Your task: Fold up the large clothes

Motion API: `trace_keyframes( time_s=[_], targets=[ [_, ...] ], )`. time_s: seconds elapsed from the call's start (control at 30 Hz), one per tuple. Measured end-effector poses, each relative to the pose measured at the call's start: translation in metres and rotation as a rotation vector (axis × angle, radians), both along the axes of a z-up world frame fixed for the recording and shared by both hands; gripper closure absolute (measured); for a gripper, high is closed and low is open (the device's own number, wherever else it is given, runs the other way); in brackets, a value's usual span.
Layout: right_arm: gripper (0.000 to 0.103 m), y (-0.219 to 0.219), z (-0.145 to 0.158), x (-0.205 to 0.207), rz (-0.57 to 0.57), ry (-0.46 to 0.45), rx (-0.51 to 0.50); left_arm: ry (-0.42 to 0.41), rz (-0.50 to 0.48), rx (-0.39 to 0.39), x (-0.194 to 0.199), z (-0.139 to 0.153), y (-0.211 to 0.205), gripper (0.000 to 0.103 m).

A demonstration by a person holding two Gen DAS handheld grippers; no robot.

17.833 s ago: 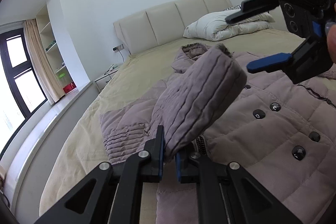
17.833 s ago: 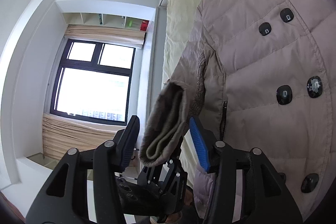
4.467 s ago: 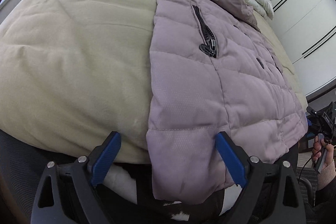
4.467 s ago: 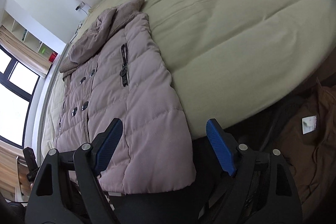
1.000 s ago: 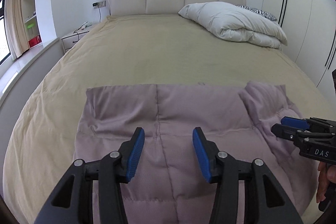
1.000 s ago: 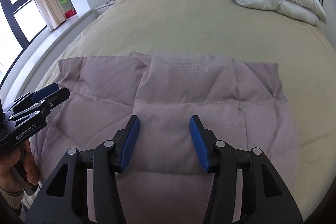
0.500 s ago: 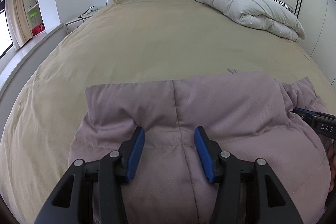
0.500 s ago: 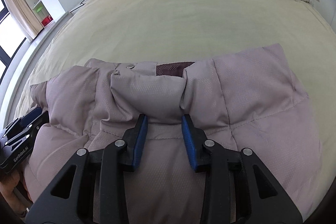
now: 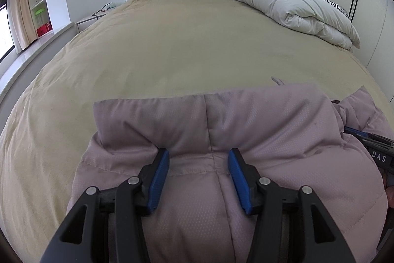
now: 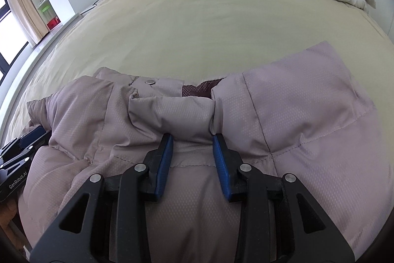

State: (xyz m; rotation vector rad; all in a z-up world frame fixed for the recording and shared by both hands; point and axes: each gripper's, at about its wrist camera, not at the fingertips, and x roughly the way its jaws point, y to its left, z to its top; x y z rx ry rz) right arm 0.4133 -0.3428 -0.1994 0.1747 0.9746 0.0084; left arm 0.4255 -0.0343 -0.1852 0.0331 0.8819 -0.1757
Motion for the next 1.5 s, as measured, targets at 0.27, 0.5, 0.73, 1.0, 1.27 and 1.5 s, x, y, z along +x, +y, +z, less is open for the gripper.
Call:
trace_keyframes(
  time_s=[0.27,0.5,0.73,1.0,1.27,1.5],
  targets=[
    [0.07,0.002,-0.004,-0.002,-0.007,-0.012,-0.008,-0.007,0.006,0.033,0.001,-0.004,-0.005,0.048],
    [0.07,0.022,0.009,-0.005,-0.006,-0.007,-0.039,0.01,0.012,0.027,-0.001,0.004,-0.005,0.048],
    [0.069,-0.006,0.073,-0.088,-0.041,-0.181,-0.04,-0.104,-0.022,-0.032,-0.073,0.067,-0.016,0.049],
    [0.069,-0.053,0.04,-0.109,-0.122,-0.036,-0.096,-0.061,-0.158,0.109,-0.081,0.036,-0.087,0.047],
    [0.069,-0.054,0.019,-0.1,-0.137,-0.025,-0.139,-0.043,-0.155,0.086,-0.056,0.015,-0.086,0.038],
    [0.069,-0.048,0.007,-0.107,-0.141,-0.048,-0.169,-0.053,-0.157,0.044,-0.055,0.007,-0.082,0.038]
  ],
)
